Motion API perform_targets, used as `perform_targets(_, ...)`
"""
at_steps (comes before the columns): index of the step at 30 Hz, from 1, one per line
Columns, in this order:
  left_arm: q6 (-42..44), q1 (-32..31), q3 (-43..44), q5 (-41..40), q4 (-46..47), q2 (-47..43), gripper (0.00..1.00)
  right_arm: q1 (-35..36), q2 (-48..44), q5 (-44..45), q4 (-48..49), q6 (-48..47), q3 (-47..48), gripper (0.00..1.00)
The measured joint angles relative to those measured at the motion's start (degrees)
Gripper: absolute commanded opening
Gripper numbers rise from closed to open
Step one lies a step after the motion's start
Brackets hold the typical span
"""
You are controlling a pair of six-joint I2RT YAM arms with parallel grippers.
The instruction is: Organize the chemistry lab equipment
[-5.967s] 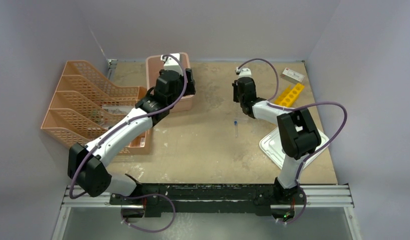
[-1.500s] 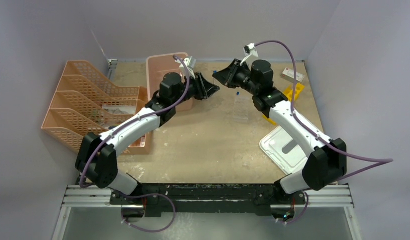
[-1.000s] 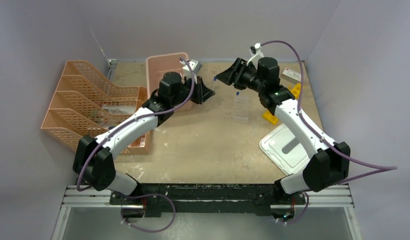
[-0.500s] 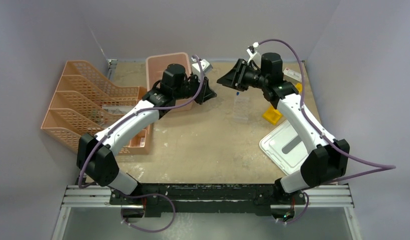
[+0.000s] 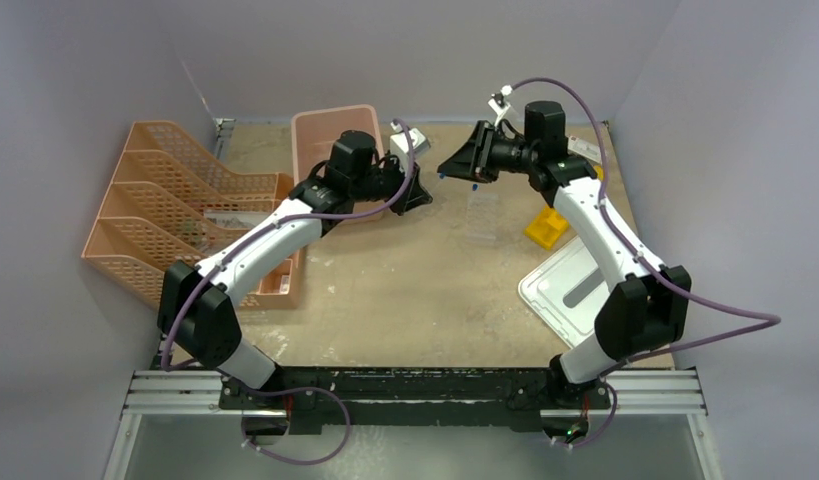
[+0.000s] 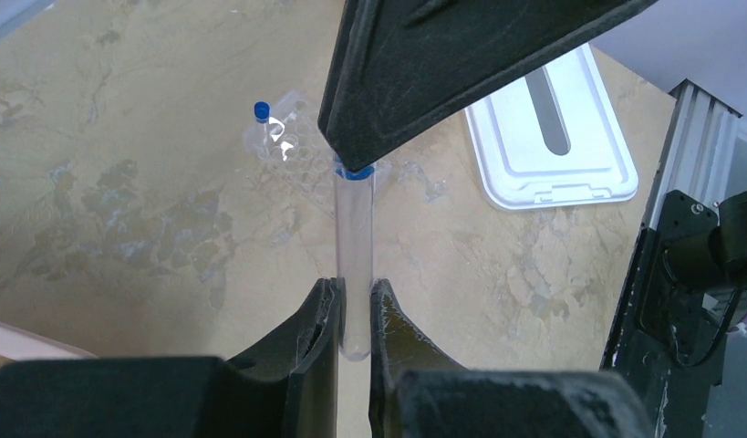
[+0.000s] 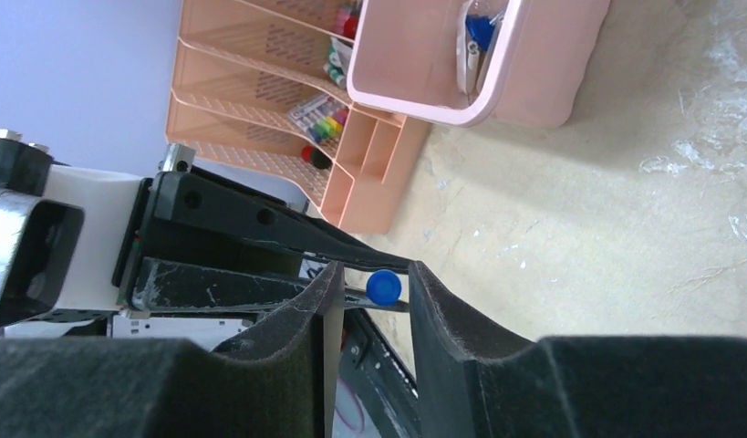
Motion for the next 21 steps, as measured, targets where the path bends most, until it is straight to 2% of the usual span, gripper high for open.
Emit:
perform_targets(1,0.0,0.0,0.0,0.0,-0.2,0.1,0.00,0.0,0.6,-0.5,-0.4,-0.4,0.4,0.34)
perform_targets(5,0.2,0.0,0.2,0.0,-0.9,0.4,0.00,0.0,2.8,-2.7,-3.4,-3.0,1.4,0.17)
perform_targets(11,1.1,0.0,0.6,0.3,-1.5,0.6,0.00,0.0,3.8,-3.6,-8.0,-7.6,4.6,0.09)
perform_targets(15,1.4,0.0,1.2,-0.5,-1.5,0.6,0.44,0.0,3.7,-3.1,-8.3,-8.9,5.4,0.07)
perform_targets(16,1.3,-0.1,1.3,-1.5,-1.6,0.6,0.53,0.0,3.6,-2.6,-8.4,-9.2,5.4,0.07)
perform_targets(18,0.5,0.0,1.4,-4.1,-1.7,0.6,0.59,0.0,3.4,-0.5,-8.6,-10.1,5.4,0.07)
perform_targets(21,-1.2,0.0,1.4,-9.5,-1.7,0.6,0.60,-0.2,2.4,6.7,-9.8,-12.5,5.4,0.08)
